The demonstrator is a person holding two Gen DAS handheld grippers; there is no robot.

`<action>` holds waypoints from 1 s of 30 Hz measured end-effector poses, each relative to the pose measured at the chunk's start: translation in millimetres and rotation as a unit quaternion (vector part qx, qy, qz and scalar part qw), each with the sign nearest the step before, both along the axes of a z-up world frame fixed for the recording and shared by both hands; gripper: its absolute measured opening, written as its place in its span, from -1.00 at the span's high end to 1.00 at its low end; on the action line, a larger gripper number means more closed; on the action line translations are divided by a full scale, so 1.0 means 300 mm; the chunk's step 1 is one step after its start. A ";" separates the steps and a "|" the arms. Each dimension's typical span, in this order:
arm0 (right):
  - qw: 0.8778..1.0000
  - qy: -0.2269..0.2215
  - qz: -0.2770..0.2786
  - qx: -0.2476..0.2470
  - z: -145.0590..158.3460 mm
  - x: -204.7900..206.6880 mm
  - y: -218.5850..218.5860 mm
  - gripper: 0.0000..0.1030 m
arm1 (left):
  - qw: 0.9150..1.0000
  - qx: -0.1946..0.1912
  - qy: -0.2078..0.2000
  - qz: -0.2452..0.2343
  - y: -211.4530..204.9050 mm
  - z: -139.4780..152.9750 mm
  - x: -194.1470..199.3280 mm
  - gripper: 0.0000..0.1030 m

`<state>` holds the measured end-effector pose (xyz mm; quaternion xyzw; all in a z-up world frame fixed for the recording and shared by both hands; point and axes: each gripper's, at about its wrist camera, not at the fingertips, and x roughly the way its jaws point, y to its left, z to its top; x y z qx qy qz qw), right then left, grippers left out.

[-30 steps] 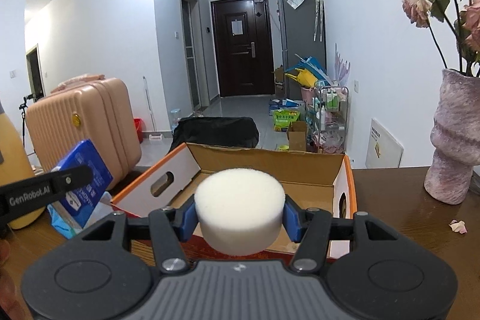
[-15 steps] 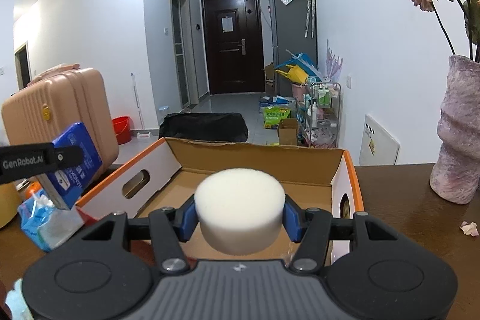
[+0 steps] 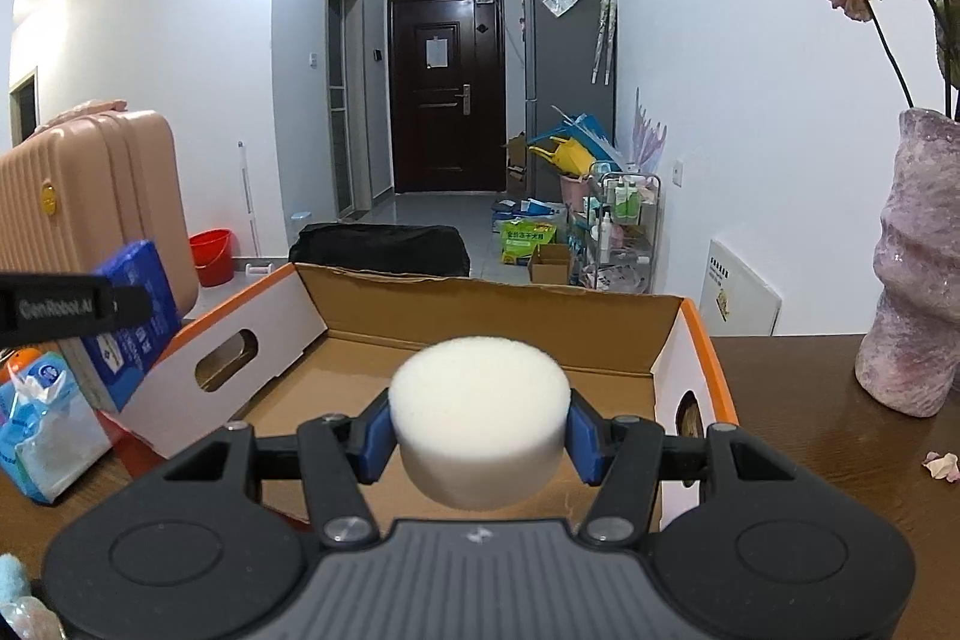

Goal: Organize soft objects
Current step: 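Lower the box and sponge into the cardboard box and open both grippers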

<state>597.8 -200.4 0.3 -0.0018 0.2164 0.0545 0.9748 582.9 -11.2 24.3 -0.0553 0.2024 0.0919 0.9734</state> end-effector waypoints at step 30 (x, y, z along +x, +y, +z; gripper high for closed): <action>1.000 0.004 -0.016 -0.016 0.001 -0.014 -0.005 -0.95 | 0.999 0.001 -0.037 0.021 0.007 0.011 -0.050 -1.00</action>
